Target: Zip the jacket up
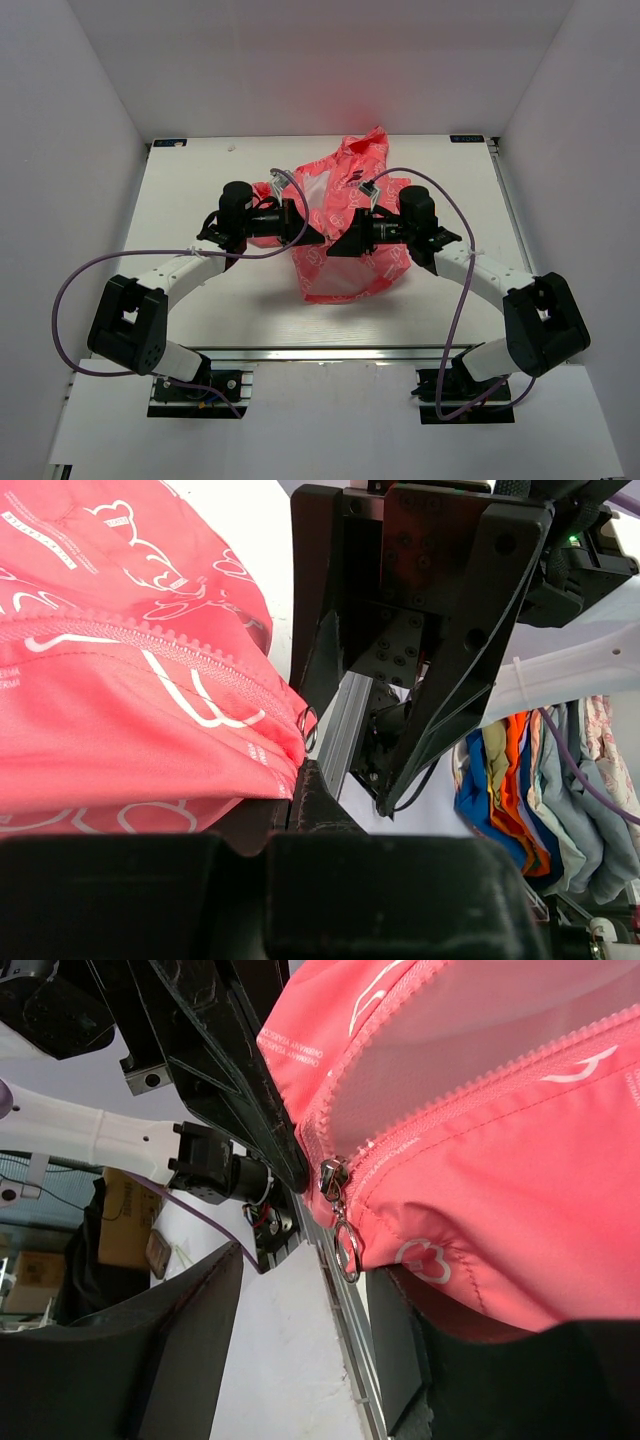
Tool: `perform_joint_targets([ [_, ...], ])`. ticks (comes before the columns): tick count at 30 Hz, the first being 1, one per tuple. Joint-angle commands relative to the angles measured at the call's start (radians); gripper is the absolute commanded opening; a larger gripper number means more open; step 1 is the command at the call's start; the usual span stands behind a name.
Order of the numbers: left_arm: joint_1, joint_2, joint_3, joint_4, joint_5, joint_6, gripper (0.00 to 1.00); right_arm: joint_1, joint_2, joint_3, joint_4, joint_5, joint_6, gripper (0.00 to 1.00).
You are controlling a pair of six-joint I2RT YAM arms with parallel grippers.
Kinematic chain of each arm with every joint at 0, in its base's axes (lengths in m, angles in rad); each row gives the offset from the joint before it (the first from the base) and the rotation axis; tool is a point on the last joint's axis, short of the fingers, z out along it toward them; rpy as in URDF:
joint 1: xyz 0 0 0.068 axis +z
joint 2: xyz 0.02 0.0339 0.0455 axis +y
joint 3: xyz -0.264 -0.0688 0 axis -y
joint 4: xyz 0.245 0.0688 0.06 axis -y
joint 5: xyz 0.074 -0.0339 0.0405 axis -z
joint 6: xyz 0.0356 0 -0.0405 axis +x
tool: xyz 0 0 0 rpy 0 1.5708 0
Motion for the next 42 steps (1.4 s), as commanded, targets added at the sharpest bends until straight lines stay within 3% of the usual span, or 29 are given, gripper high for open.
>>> perform_joint_targets([
  [1, -0.004, -0.023, -0.004, 0.008, 0.001, 0.008, 0.00, 0.001, -0.011, 0.056, 0.048, -0.016, 0.014, 0.57],
  [11, -0.004, -0.024, 0.002, -0.026, -0.051, 0.021, 0.00, 0.009, -0.070, 0.045, -0.095, 0.052, -0.045, 0.55],
  [24, -0.004, -0.032, -0.005, -0.010, -0.034, 0.013, 0.00, 0.015, -0.046, 0.076, -0.092, 0.093, -0.044, 0.57],
  [42, -0.004, -0.029, 0.002, -0.019, 0.000, 0.025, 0.00, 0.015, 0.018, 0.119, -0.087, 0.124, -0.047, 0.53],
])
